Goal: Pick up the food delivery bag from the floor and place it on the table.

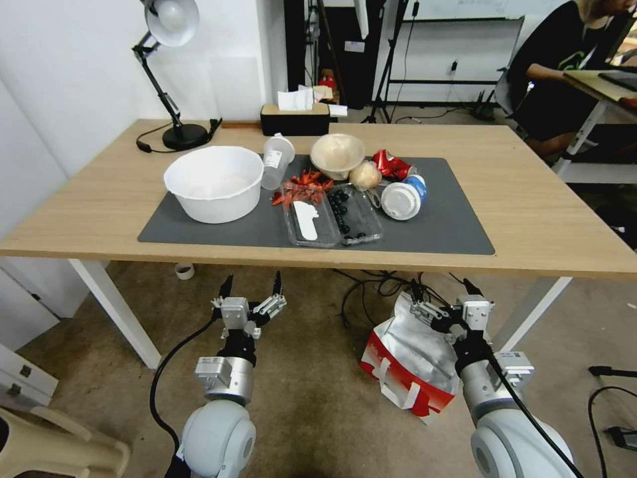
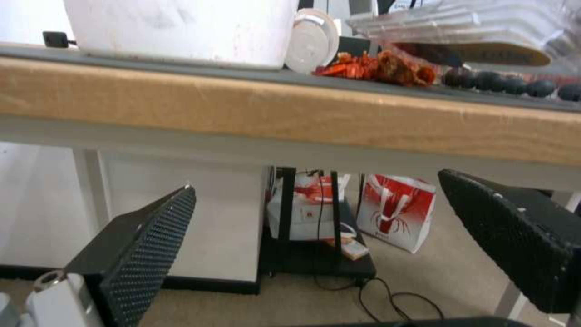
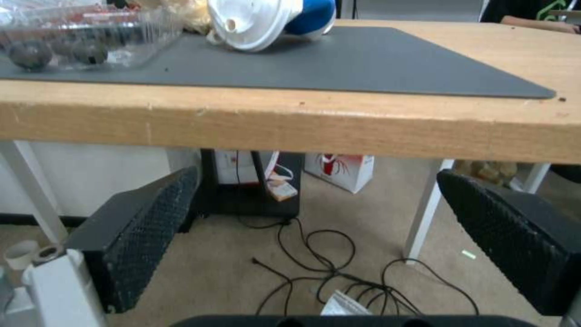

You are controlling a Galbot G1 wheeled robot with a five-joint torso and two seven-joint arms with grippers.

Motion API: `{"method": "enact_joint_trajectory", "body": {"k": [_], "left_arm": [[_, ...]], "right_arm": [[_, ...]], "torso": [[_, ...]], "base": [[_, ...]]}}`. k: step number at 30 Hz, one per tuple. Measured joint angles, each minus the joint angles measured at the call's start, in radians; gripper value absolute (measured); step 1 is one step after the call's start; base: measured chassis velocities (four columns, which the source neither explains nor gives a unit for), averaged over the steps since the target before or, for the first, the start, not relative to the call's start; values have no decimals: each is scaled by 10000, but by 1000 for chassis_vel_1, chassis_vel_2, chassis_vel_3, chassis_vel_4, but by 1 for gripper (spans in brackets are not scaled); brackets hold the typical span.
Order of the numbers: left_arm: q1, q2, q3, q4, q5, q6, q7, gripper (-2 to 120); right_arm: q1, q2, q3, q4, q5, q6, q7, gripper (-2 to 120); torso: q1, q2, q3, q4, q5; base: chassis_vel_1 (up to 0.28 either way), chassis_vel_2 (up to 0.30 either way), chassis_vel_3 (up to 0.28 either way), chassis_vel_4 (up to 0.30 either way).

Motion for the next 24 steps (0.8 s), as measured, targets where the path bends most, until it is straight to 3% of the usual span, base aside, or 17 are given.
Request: {"method": "enact_joint_trajectory", "body": {"k": [24], "left_arm": [[-5, -116, 118, 113, -26, -64, 3, 100]], "right_arm": [[44, -48, -25, -106, -13, 10, -36, 100]], "torso": [[-410, -999, -589, 0, 0]], "base": [[0, 0, 0, 0]]}}
